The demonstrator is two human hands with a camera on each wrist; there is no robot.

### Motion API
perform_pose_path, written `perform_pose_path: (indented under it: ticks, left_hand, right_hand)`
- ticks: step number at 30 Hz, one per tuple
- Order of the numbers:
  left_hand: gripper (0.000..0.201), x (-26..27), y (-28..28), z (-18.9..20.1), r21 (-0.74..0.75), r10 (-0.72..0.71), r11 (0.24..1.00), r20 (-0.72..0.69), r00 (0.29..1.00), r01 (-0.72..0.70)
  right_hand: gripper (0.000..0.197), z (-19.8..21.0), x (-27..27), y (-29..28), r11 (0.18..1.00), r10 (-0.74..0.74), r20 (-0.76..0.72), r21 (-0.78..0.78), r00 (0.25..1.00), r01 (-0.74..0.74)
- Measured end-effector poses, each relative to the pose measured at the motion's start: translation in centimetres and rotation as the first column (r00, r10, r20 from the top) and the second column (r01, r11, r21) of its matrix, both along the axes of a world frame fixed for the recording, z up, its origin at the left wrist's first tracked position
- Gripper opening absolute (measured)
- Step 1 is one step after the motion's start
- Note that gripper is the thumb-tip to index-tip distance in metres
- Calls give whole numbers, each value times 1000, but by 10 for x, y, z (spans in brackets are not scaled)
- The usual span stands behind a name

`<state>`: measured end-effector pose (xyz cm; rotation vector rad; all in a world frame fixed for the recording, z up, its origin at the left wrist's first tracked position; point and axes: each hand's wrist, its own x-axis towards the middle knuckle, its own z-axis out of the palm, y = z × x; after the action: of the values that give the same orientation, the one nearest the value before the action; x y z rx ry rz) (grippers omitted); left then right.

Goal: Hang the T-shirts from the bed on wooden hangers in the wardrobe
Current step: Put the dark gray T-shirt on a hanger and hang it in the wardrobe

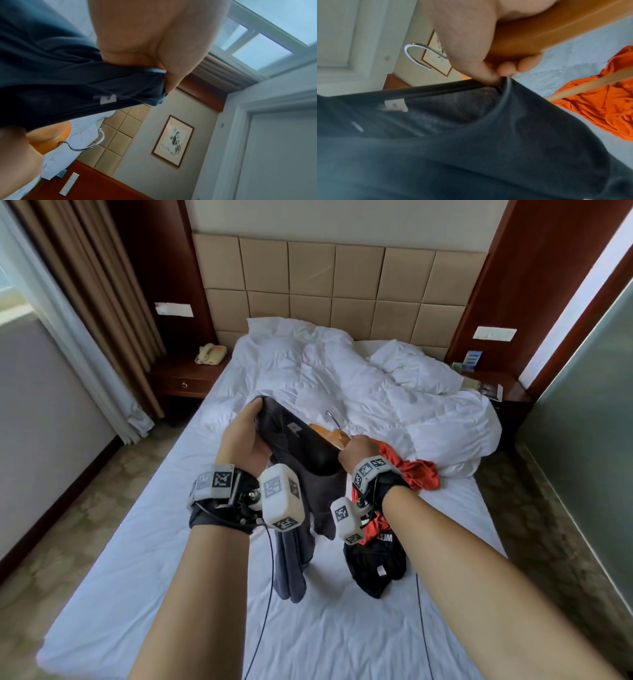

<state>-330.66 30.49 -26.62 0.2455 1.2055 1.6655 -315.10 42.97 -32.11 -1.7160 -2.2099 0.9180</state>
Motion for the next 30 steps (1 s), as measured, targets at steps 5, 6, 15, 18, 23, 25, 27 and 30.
perform_pose_path:
  ticks: [5,6,15,18,23,25,27,30]
  left_hand:
    - [58,-21,-16,-14,53,71,996,109,992,-77]
    - [58,-23,-19,-16,38,89,995,102,991,-93]
    - [11,-21,-16,-44,-94,318,940,-105,942,-327]
    - [22,-22,-17,-50,-94,323,934,-187,928,-344]
    - [23,-20,-25,-57,-125,297,935,-228,927,-331]
    - [21,-16,-25,-57,-130,300,937,-173,938,-324]
    - [20,-12,-23,-57,-141,297,937,-151,943,-318]
    - [15,-5,-18,-53,-150,279,941,-164,946,-303]
  right_hand:
    - [17,4,1,-5,993,-114,-84,31,990,117]
    - [17,5,1,-5,988,-151,-130,20,980,155]
    - [23,17,9,0,929,-362,-449,-97,817,358]
    - [30,10,14,-1,919,-387,-503,-145,773,366]
    - [22,-6,26,-15,904,-412,-583,-166,700,394]
    - [21,-12,31,-20,893,-428,-602,-168,674,417]
    - [22,-16,35,-22,887,-436,-607,-167,664,430]
    - [22,-18,39,-19,896,-417,-616,-156,668,415]
